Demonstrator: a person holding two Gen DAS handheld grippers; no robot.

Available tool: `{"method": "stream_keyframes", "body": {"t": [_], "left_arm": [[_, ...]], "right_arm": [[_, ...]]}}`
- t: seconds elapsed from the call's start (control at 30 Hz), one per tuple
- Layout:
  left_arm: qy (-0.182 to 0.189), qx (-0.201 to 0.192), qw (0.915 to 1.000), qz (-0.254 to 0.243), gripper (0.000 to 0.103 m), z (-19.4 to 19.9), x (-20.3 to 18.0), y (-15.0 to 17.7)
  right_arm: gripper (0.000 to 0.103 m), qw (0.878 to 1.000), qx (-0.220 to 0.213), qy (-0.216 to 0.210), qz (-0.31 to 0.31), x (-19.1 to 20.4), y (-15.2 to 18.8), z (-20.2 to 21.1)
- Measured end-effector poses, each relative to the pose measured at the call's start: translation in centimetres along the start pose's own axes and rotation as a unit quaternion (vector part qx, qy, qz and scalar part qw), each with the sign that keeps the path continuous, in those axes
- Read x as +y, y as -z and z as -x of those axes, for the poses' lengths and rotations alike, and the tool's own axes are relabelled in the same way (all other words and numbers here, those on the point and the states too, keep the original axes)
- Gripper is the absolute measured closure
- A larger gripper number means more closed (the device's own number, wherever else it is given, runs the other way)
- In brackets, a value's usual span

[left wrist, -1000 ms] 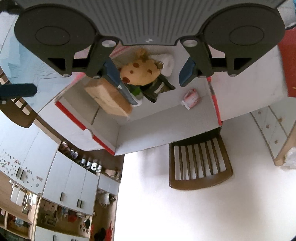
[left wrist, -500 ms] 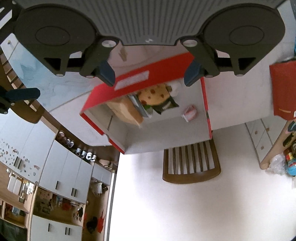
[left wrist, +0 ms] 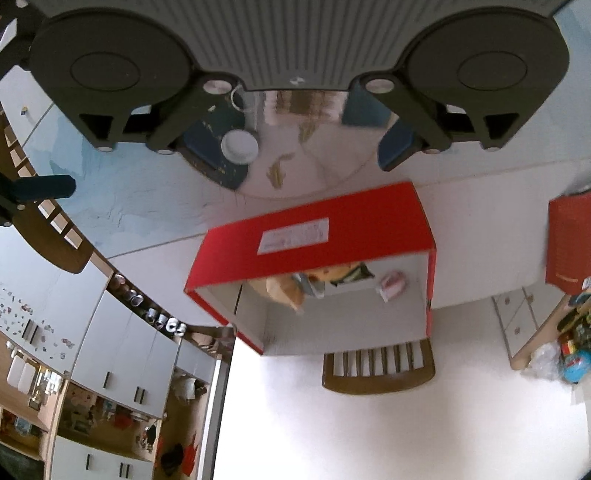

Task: Organize objects
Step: 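Move both tools back from the box to the table items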

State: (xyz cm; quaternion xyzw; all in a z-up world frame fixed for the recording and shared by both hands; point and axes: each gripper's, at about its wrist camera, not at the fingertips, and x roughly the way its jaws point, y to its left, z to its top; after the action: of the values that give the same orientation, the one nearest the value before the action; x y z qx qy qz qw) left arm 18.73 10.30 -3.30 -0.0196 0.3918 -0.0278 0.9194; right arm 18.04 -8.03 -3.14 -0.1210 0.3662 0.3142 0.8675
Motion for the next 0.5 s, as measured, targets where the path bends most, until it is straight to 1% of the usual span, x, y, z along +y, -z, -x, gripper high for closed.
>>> {"method": "stream_keyframes", "body": {"t": [0.13,0.2,0.37,0.5], "left_arm": [[-0.012,0.004,0.9999,-0.003,0.000,-0.5,-0.5,1.4],[-0.012,0.007,0.9999,-0.007,0.000,-0.9,-0.6,1.9],[0.001,0.029,0.9995,-0.012,0.000,-2.5,-0.6,3.5],[0.018,0.060,0.9980,-0.007,0.000,-4.0,-0.2,4.8]], "right_arm": [[0.001,1.000,0.010,-0.004,0.008,0.5,1.3,0.0],[0.001,1.000,0.015,-0.008,0.015,0.8,1.8,-0.1],[0.001,0.999,0.031,-0.024,0.028,2.1,3.2,-1.0],[0.001,0.998,0.049,-0.031,0.036,3.1,4.3,-2.4]]}}
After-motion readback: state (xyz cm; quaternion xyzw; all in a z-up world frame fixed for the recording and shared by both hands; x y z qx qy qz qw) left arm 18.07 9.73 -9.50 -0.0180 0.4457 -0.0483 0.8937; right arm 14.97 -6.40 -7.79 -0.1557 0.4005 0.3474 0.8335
